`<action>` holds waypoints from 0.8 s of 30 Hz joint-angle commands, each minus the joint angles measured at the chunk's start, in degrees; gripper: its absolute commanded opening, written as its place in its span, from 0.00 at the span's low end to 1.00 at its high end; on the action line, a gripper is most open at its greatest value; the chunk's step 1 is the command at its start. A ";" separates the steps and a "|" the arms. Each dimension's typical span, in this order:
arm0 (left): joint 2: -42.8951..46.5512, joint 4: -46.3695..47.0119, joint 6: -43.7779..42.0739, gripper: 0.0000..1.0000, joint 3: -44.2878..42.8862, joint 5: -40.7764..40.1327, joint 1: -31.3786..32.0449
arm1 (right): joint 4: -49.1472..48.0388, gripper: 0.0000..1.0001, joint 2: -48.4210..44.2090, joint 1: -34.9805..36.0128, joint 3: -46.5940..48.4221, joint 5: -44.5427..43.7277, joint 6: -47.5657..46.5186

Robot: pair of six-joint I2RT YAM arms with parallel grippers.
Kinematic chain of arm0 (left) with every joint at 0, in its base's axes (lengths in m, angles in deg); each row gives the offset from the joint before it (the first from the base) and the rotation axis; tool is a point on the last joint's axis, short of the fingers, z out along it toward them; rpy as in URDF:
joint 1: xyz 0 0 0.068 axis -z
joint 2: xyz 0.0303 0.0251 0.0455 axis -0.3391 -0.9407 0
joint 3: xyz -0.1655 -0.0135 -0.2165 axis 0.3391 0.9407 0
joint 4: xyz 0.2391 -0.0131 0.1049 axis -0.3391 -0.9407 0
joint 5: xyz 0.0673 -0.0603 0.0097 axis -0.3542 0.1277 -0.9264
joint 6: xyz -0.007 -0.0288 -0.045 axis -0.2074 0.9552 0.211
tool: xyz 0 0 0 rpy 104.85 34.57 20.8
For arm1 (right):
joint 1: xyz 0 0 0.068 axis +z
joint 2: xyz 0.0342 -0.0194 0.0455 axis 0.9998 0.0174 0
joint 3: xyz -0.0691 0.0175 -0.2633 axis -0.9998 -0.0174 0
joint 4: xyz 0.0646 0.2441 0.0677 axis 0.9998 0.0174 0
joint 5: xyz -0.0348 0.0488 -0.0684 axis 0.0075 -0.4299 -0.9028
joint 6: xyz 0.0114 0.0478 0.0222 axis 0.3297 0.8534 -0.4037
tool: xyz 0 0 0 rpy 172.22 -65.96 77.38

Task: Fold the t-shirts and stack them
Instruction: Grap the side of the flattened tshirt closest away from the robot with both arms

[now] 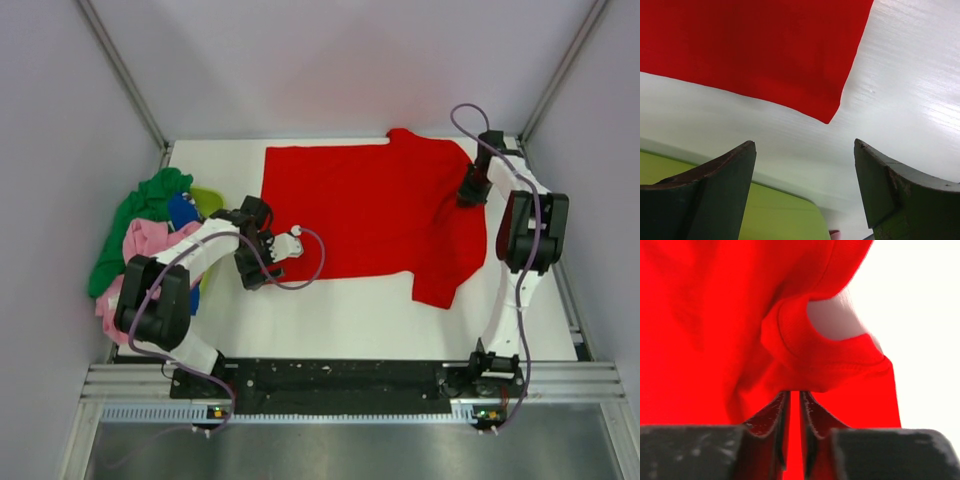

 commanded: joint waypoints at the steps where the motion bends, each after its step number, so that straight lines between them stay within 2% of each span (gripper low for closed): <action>1: -0.29 1.67 -1.05 0.83 -0.29 3.26 0.00 | 5.15 0.25 -9.54 0.59 0.43 -2.06 -3.39; 2: -0.64 1.15 -1.05 0.83 -0.73 4.14 0.09 | 5.15 0.36 -13.40 0.95 -2.21 -3.20 -3.30; 4: -1.43 0.27 -0.87 0.83 -1.53 5.55 0.26 | 4.98 0.50 -20.86 1.74 -9.22 -4.09 -2.69; 10: -0.29 0.52 -0.96 0.83 1.45 8.02 3.33 | 6.81 0.53 -40.39 4.55 -30.59 -2.60 1.43; 16: -2.83 7.11 0.27 0.79 5.41 2.31 3.87 | 9.90 0.54 -49.29 7.98 -45.19 -0.76 8.29; 20: -4.51 9.22 1.23 0.67 5.94 1.25 3.87 | 7.45 0.55 -51.05 9.82 -52.23 3.63 12.51; 21: -4.42 9.49 1.41 0.61 6.12 1.25 3.87 | 5.96 0.55 -51.05 10.09 -54.16 5.12 13.13; 23: -3.90 9.93 1.50 0.42 6.56 1.42 3.87 | 2.36 0.55 -50.97 10.18 -56.71 7.84 14.44; 24: -3.72 10.02 1.50 0.36 6.64 1.42 3.87 | 0.60 0.54 -50.79 10.26 -57.94 8.73 15.06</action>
